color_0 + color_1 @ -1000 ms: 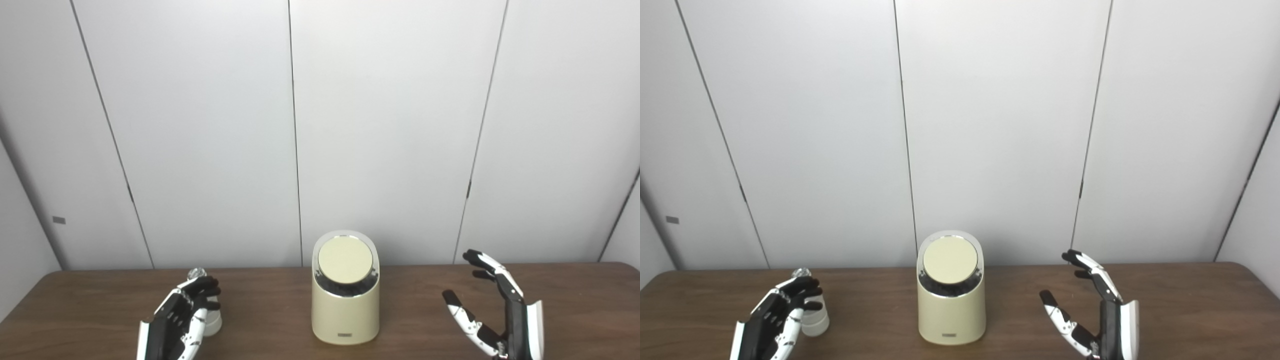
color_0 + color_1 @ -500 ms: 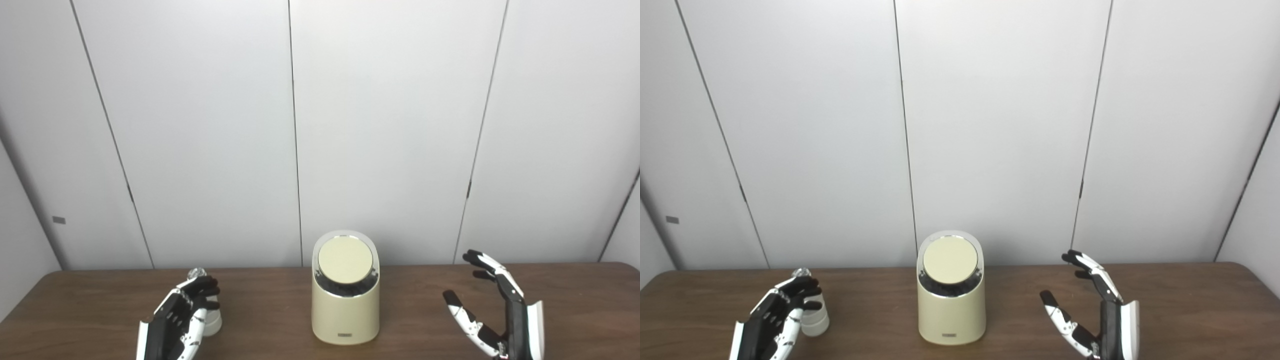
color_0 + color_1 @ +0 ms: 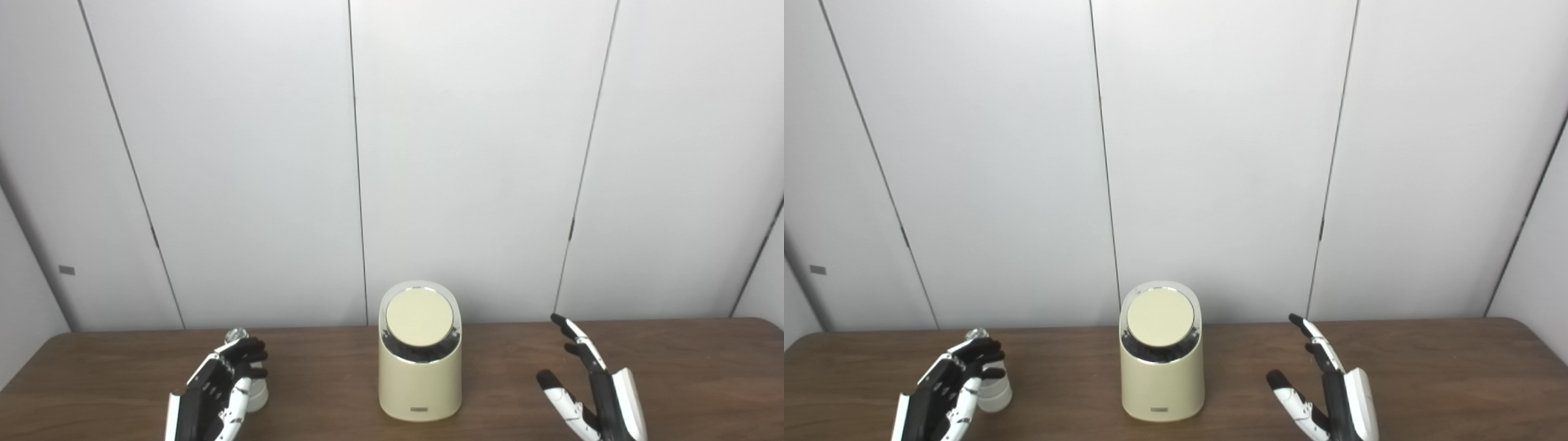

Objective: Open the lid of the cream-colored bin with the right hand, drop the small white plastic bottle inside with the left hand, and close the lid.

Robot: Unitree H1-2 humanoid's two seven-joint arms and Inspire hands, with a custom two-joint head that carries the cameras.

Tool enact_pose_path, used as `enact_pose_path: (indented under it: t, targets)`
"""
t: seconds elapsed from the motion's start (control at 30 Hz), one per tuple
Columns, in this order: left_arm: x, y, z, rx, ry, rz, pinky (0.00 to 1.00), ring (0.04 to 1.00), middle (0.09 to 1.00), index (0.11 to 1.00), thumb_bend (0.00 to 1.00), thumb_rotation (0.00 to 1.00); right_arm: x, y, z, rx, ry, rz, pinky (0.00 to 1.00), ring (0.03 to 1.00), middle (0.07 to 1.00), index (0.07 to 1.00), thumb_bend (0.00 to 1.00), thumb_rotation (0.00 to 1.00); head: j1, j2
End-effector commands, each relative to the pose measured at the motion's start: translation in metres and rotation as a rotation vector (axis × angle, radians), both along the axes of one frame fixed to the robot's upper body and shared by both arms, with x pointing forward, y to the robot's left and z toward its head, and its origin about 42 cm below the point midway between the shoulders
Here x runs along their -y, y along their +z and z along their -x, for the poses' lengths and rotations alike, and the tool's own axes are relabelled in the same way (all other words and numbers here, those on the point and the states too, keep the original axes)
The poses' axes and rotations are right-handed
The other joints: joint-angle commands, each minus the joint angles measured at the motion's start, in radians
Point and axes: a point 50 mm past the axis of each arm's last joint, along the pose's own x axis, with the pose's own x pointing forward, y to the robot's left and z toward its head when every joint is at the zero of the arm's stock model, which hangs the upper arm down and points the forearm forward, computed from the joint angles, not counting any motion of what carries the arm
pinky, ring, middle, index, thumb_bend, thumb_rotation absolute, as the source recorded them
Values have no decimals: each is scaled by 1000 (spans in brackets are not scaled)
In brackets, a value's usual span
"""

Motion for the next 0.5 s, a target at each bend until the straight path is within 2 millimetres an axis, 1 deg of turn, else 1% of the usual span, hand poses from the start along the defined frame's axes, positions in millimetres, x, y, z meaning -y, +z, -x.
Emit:
enact_pose_path:
  t: [0.0, 0.13, 0.2, 0.23, 0.37, 0.47]
  targets:
    - [2, 21, -9, 85, -6, -17, 597, 690, 703, 680, 249, 352, -8, 44, -19, 114, 18, -4, 736, 834, 853, 841, 701, 893, -1, 0]
    - [3, 22, -10, 85, -4, -21, 589, 682, 697, 676, 247, 351, -17, 71, -29, 128, 22, -4, 757, 850, 870, 832, 782, 823, 1, -1]
    - [3, 22, -10, 85, -1, -29, 590, 685, 698, 678, 241, 358, -25, 85, -34, 142, 26, 8, 737, 824, 850, 825, 801, 811, 1, -1]
    - [3, 23, -10, 87, -4, -26, 592, 686, 699, 678, 239, 363, -30, 92, -36, 146, 34, 12, 695, 789, 829, 826, 798, 799, 1, -1]
    - [4, 23, -10, 89, -11, -14, 601, 692, 703, 680, 244, 362, -42, 112, -43, 152, 56, 43, 677, 786, 821, 813, 773, 768, 3, 1]
    - [5, 23, -10, 90, -9, -18, 600, 690, 701, 679, 248, 364, -50, 121, -50, 164, 82, 36, 646, 780, 815, 788, 784, 690, 6, 1]
